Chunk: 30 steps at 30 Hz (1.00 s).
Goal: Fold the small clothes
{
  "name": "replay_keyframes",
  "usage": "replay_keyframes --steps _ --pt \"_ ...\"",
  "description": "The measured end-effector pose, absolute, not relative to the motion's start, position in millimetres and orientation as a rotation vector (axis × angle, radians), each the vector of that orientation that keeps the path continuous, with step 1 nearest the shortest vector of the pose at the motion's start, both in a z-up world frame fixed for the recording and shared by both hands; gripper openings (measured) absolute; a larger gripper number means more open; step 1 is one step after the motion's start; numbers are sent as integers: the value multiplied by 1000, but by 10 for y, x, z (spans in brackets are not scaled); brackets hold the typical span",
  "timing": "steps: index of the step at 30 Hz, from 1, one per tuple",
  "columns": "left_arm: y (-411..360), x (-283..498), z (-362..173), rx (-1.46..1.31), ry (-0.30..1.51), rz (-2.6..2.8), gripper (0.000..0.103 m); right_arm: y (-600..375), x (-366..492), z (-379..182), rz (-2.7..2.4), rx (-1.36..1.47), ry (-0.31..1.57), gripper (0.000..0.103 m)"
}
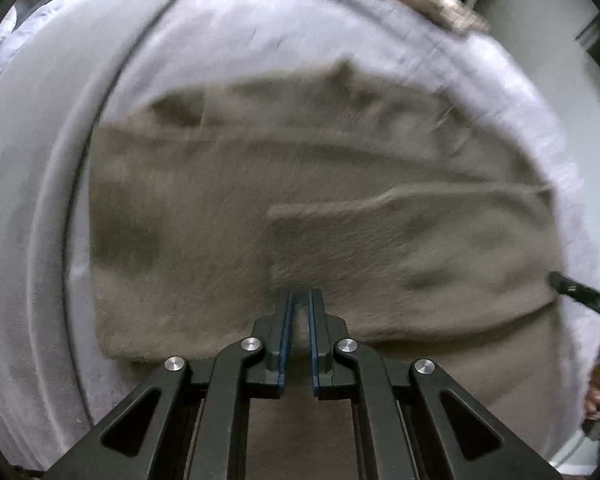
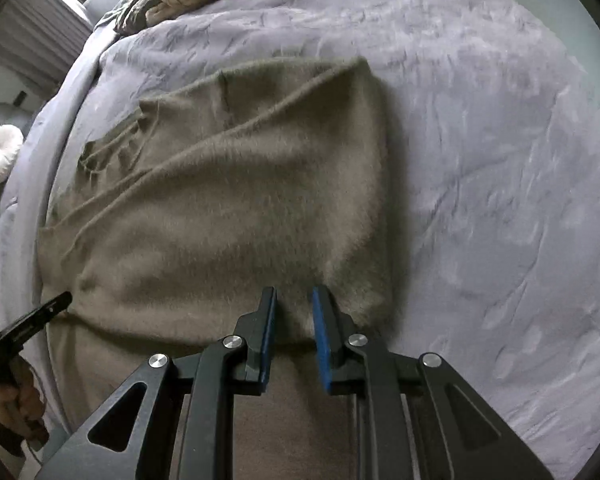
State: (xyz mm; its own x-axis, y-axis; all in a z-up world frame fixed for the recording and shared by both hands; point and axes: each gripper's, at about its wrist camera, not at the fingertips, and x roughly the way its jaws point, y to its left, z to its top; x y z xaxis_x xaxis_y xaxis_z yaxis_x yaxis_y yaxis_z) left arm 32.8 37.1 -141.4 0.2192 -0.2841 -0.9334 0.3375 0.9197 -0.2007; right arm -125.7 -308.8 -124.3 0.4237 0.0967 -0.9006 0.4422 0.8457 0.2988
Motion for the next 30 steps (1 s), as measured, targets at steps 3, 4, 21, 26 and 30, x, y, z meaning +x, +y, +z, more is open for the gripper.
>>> replay_keyframes --steps 3,4,21,26,30 --pt "550 317 -1411 9 1282 -409 8 -3075 -1330 -1209 -225 545 1120 19" --pt "617 320 -1397 0 1289 -391 8 -3070 -1338 -1204 -226 546 1123 20" --pt "635 271 -1172 69 1240 -261 103 -3269 -1274 -918 -273 637 1033 30" --pt "597 267 -1171 75 1211 -251 102 -3598 -1117 -889 -371 659 971 50" --pt "551 312 -1207 82 1218 -239 102 -3974 -990 -962 -448 750 936 44"
